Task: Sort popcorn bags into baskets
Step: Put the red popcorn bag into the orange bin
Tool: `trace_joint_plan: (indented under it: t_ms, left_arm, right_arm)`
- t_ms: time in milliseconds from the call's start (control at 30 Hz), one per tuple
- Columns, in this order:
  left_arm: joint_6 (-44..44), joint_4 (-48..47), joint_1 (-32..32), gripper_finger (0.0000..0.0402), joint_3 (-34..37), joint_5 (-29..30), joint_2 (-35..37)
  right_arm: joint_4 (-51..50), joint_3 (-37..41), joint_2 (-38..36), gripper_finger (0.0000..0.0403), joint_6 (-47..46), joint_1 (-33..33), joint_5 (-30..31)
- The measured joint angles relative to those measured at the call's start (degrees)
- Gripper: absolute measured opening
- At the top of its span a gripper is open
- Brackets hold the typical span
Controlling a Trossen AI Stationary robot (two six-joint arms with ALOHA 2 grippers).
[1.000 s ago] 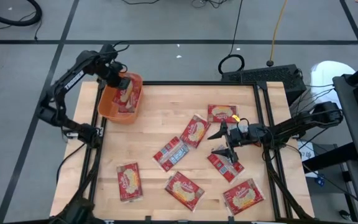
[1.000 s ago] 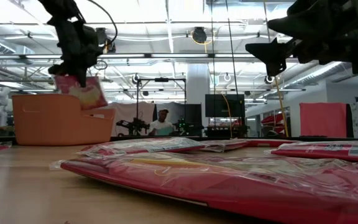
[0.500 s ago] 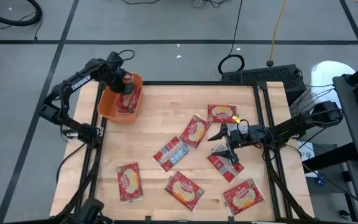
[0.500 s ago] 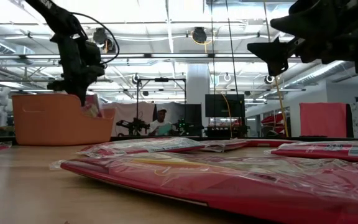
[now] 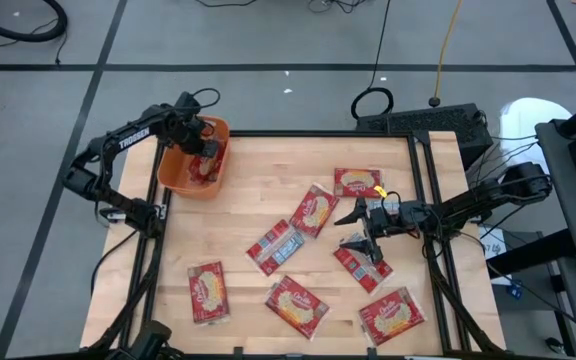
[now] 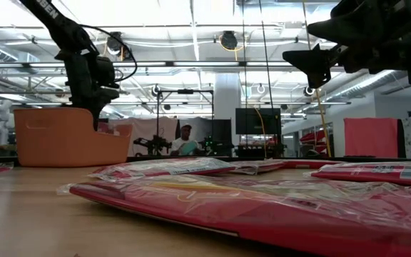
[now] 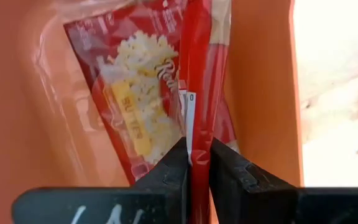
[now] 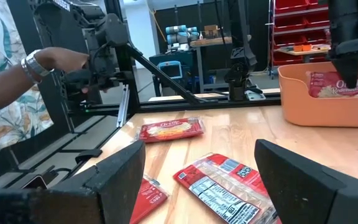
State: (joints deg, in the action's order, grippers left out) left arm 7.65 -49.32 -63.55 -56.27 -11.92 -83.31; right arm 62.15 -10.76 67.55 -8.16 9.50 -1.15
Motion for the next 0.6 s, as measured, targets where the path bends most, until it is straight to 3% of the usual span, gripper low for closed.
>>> trace_joint_plan:
  t_ms: [167, 333, 600]
  left_arm:
    - [-1.7, -0.5, 0.0, 0.0078, -0.7, 1.0, 0.2]
    - [-2.2, -1.8, 1.1, 0.0131, -1.2, 7.1, 2.5]
    - [-0.1, -2.3, 4.1, 0.0198, -1.3, 9.5, 10.3]
  right_arm:
    - [-0.1, 0.0, 0.0, 0.0293, -1.0, 0.0, 0.1]
    - [-0.3, 0.0, 0.0, 0.0293, -1.6, 0.0, 0.1]
    - [-0.3, 0.0, 0.0, 0.0293, -2.2, 0.0, 4.4]
